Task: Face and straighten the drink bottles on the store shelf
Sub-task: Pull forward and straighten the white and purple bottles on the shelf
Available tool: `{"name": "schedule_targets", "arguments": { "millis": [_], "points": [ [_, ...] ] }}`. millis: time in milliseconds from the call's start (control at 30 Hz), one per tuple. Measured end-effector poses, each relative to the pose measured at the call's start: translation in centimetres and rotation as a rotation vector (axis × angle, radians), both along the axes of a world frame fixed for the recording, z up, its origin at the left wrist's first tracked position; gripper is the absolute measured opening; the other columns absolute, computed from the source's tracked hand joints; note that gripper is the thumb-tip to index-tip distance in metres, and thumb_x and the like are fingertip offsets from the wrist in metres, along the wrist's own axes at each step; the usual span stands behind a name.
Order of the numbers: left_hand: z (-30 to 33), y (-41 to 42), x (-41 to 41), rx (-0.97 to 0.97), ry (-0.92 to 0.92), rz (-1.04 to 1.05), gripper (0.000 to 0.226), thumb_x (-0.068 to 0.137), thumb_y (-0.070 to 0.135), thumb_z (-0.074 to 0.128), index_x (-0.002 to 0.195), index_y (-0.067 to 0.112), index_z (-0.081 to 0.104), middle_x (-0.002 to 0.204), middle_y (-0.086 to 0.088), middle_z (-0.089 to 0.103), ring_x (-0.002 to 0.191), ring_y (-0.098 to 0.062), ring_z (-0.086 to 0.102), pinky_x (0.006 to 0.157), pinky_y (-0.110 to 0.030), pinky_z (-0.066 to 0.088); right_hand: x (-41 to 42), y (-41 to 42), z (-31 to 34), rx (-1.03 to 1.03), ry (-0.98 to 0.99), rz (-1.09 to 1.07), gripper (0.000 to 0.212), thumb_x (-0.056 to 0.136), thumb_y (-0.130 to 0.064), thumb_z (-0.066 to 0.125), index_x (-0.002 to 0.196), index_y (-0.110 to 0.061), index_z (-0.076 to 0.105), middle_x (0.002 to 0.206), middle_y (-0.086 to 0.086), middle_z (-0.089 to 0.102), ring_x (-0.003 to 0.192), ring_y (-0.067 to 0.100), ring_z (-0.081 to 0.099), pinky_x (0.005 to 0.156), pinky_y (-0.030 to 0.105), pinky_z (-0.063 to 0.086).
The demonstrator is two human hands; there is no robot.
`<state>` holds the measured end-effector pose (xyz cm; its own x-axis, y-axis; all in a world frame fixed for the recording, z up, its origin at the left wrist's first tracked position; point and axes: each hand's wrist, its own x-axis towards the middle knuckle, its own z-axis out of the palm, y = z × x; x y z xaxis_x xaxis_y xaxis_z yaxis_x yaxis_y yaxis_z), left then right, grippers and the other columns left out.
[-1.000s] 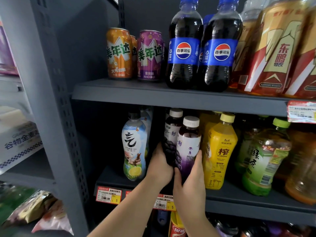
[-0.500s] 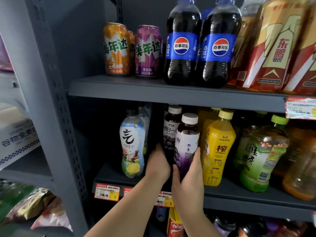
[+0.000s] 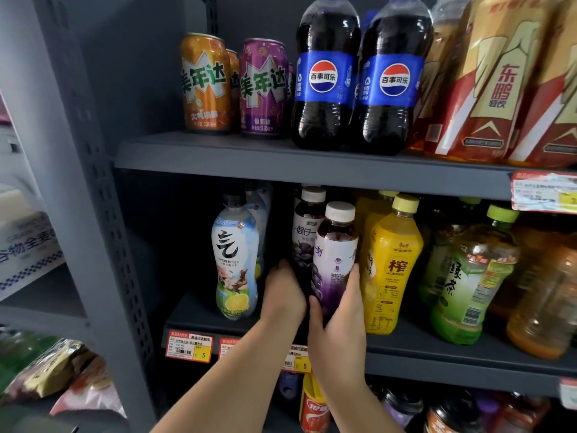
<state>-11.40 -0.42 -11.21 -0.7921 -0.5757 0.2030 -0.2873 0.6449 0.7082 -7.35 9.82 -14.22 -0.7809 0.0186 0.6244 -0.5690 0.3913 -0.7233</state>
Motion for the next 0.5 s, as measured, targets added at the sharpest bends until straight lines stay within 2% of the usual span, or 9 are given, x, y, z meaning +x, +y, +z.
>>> {"name": "schedule_targets", "arguments": {
  "millis": [133,500],
  "points": [
    [0.03,0.06,0.18,-0.02,-0.005,0.011,0.033,0.095,0.013,0.046,0.127,0.004,0.05,0.126,-0.017,0.058,0.118,-0.032,0.054,0.096,-0.035,0.041,-0.11,0.03,-0.12,0.0,-0.012,0.0,0.09,0.094,-0.026,0.062,0.149,-0.048,-0.005,0.159,-0.005,0.027,0.146,0.015,0.028,0.108,0.041,0.042],
    [0.06,0.14,0.39,-0.051,-0.002,0.022,0.035,0.093,0.01,0.049,0.128,0.003,0.051,0.127,-0.017,0.058,0.119,-0.031,0.053,0.097,-0.033,0.04,-0.11,0.14,-0.03,-0.002,-0.015,0.012,0.088,0.094,-0.027,0.062,0.149,-0.047,-0.003,0.158,-0.005,0.029,0.145,0.015,0.028,0.108,0.043,0.043]
  ]
}}
